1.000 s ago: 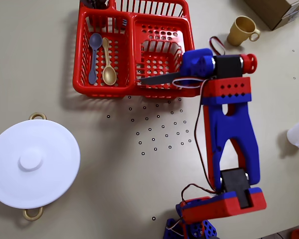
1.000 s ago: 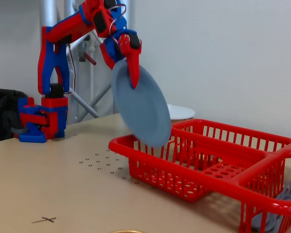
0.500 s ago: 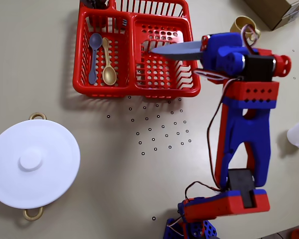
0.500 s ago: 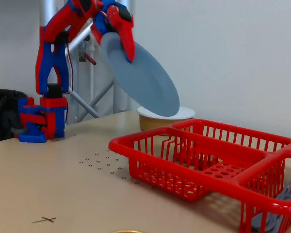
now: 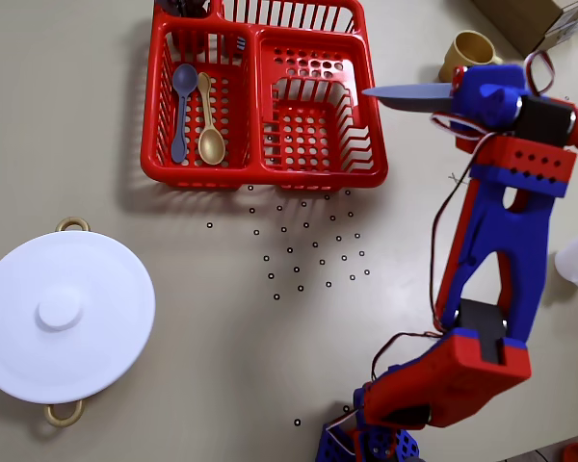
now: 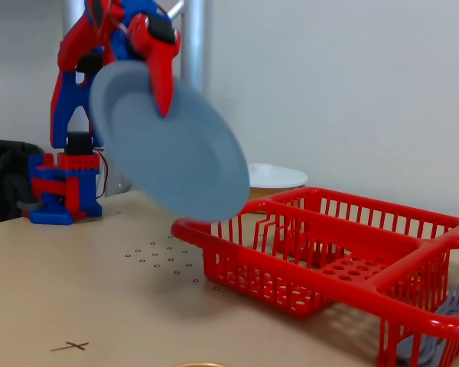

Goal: Grasp the plate, place it on the cross drawn on the table.

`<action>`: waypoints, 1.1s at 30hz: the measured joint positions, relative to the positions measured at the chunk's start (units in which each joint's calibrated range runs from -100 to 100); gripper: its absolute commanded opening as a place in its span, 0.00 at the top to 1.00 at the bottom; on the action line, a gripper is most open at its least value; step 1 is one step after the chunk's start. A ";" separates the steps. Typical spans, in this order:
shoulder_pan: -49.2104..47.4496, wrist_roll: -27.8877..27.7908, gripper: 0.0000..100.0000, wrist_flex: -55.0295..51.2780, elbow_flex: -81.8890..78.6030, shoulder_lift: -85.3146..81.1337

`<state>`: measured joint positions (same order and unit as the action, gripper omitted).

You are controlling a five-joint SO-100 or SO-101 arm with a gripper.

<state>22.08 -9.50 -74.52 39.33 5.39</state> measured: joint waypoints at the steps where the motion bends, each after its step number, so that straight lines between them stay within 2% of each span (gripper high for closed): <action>1: 1.18 -0.20 1.00 1.52 0.00 1.39; 11: 11.83 -4.88 1.00 9.78 -2.17 10.21; 17: 12.65 -5.37 1.00 20.27 -13.29 11.52; 22: 13.29 -5.18 1.00 41.35 -33.82 11.03; 29: 13.11 -6.69 1.00 45.83 -43.31 7.35; 33: 13.02 -9.43 1.00 55.05 -55.06 3.27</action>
<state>35.09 -18.93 -19.47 -15.73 8.66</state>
